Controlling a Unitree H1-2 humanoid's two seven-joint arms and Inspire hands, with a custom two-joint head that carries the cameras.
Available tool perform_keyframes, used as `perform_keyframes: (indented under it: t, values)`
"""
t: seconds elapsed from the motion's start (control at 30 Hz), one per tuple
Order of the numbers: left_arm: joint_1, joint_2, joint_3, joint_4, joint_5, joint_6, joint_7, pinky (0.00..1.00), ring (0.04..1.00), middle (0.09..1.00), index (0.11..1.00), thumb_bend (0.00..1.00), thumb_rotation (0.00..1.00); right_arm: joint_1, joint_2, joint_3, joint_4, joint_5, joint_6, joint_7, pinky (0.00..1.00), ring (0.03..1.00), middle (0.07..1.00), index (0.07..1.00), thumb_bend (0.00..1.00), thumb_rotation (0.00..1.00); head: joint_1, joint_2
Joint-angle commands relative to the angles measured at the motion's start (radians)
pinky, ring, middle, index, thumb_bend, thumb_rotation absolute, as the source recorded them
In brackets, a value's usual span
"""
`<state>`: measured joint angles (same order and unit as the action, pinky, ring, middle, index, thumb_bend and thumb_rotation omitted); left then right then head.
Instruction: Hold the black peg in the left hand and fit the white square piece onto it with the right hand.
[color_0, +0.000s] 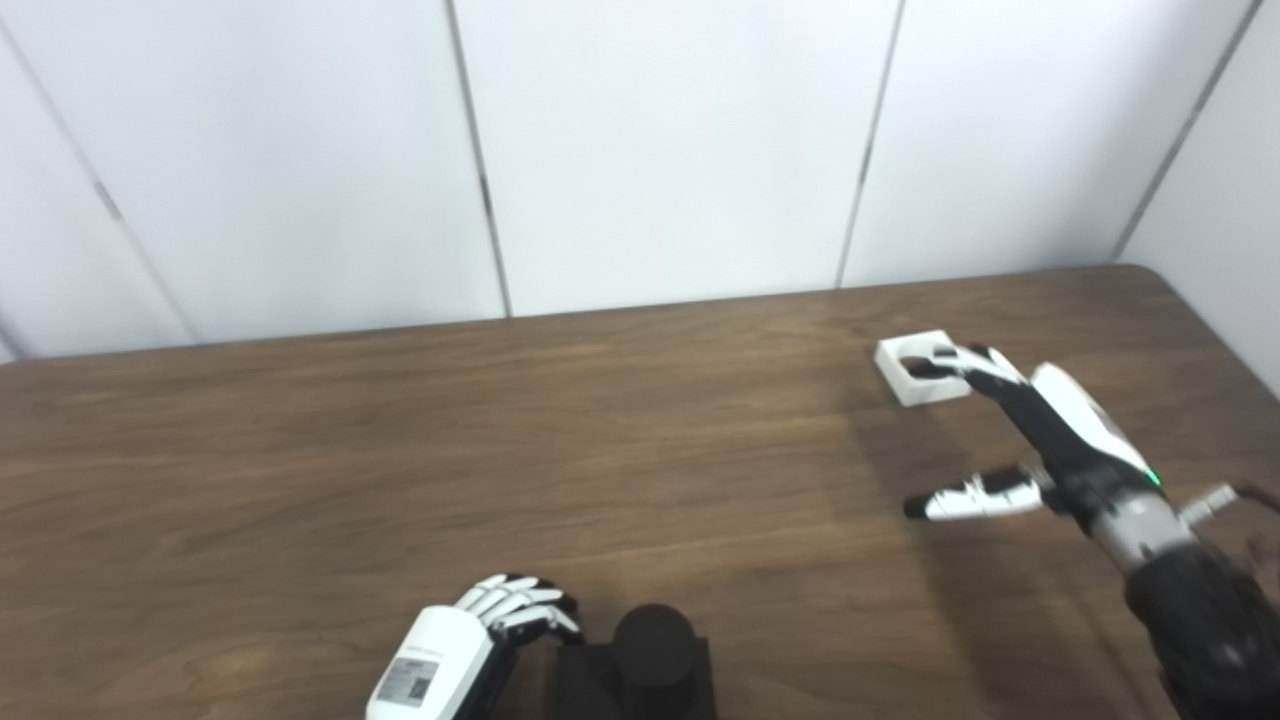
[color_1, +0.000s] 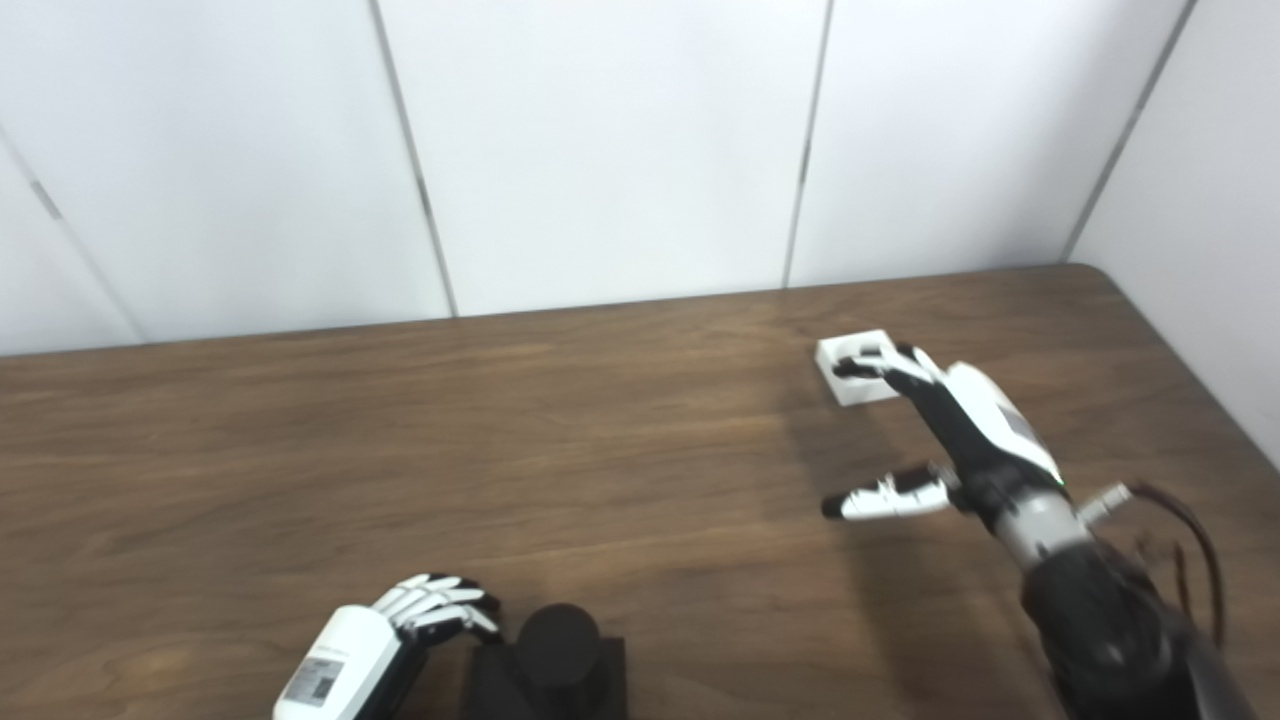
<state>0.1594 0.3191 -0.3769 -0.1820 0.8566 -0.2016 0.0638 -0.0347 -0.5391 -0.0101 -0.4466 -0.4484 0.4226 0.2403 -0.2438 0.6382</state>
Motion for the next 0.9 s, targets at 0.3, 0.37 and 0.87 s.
perform_keyframes:
  t: [0.3, 0.37, 0.87]
  values:
    - [0.023, 0.046, 0.028, 0.089, 0.032, 0.008, -0.004, 0.85, 0.813, 0.764, 0.49, 0.51, 0.05, -0.185, -0.072, 0.003, 0.176, -0.067, -0.028, -0.012, 1.0, 1.0, 1.0, 0.841, 0.91, 0.15, -0.038, -0.01]
    - [0.024, 0.049, 0.028, 0.093, 0.035, 0.003, 0.001, 0.86, 0.812, 0.764, 0.49, 0.51, 0.06, -0.211, -0.078, 0.018, 0.206, -0.095, -0.038, -0.017, 1.0, 1.0, 1.0, 0.849, 0.91, 0.16, -0.051, -0.01]
    - [0.033, 0.055, 0.038, 0.104, 0.032, -0.01, 0.013, 0.87, 0.821, 0.767, 0.491, 0.5, 0.06, -0.429, -0.104, 0.109, 0.458, -0.175, -0.099, -0.016, 1.0, 1.0, 1.0, 0.861, 0.89, 0.18, -0.073, -0.011]
